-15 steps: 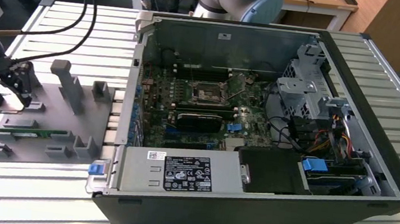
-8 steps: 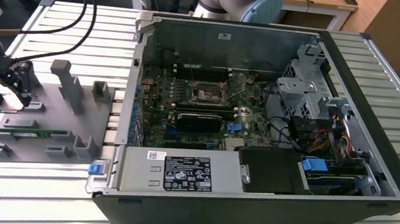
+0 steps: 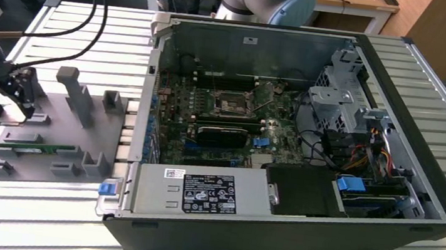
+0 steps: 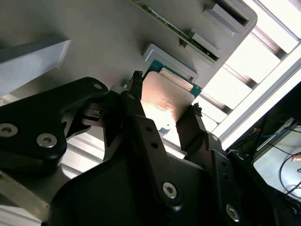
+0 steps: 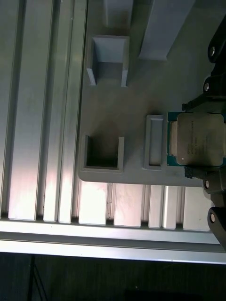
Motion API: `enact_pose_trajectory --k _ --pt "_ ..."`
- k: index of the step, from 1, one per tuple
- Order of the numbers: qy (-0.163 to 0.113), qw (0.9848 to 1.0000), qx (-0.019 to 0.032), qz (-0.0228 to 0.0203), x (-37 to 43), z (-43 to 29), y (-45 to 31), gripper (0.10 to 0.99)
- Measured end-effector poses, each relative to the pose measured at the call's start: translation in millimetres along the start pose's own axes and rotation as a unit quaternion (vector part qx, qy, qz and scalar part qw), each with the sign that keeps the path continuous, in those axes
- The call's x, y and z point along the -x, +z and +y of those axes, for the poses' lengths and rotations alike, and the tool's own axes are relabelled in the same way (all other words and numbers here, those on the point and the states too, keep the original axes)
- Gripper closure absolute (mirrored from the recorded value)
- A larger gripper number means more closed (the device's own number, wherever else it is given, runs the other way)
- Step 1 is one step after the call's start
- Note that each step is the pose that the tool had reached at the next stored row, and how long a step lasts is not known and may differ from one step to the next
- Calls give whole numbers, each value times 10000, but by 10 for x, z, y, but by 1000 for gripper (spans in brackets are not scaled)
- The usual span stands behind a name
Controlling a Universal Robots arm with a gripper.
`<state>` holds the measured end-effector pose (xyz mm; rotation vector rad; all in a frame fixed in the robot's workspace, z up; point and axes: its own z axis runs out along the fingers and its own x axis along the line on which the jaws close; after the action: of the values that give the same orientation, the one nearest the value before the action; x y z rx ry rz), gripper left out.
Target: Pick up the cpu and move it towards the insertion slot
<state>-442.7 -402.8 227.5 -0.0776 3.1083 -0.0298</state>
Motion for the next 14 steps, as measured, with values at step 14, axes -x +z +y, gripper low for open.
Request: enact_pose_trajectory --k 14 --pt "0 10000 -1 0 1 0 -29 545"
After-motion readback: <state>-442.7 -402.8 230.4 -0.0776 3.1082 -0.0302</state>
